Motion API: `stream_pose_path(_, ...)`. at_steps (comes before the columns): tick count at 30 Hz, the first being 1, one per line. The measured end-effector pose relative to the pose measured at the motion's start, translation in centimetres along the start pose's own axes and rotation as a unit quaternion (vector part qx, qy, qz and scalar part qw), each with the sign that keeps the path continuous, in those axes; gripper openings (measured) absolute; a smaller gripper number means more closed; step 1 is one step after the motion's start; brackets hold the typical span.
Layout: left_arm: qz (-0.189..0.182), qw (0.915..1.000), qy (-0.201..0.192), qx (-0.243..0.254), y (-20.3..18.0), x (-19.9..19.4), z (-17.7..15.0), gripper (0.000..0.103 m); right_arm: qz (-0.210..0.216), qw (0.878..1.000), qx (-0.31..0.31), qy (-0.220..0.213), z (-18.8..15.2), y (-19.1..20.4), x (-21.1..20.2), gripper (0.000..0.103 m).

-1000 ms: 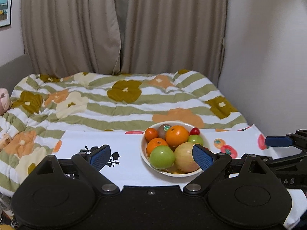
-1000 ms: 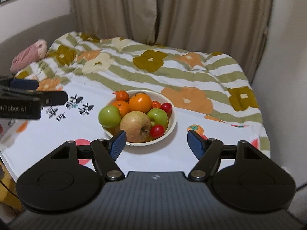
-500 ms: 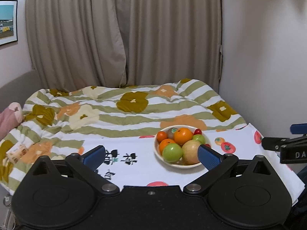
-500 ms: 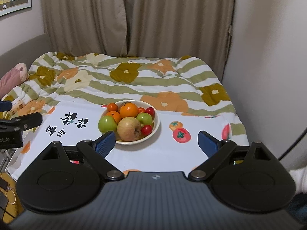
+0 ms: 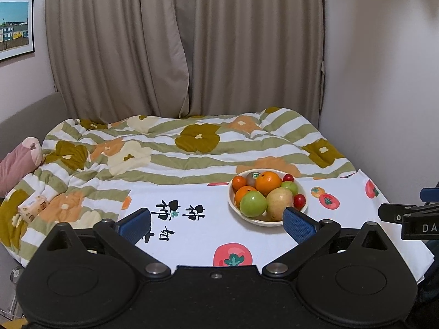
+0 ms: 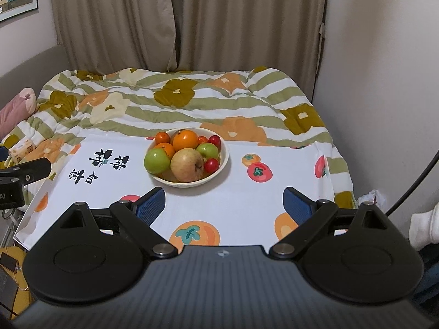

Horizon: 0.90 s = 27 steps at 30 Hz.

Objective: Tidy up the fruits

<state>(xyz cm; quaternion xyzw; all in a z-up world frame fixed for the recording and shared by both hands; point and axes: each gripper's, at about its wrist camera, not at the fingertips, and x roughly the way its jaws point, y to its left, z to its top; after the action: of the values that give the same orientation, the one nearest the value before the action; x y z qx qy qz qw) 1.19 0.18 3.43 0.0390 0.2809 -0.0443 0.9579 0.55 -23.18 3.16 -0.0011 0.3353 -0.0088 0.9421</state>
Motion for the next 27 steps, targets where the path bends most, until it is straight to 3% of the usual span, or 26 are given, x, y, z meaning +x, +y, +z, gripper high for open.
stream_pose_path(27, 0.003, 0.9999, 0.004, 0.015, -0.53, 0.15, -0.30, 0.103, -0.010, 1.000, 0.017, 0.011, -0.63, -0.74, -0.06, 0.103)
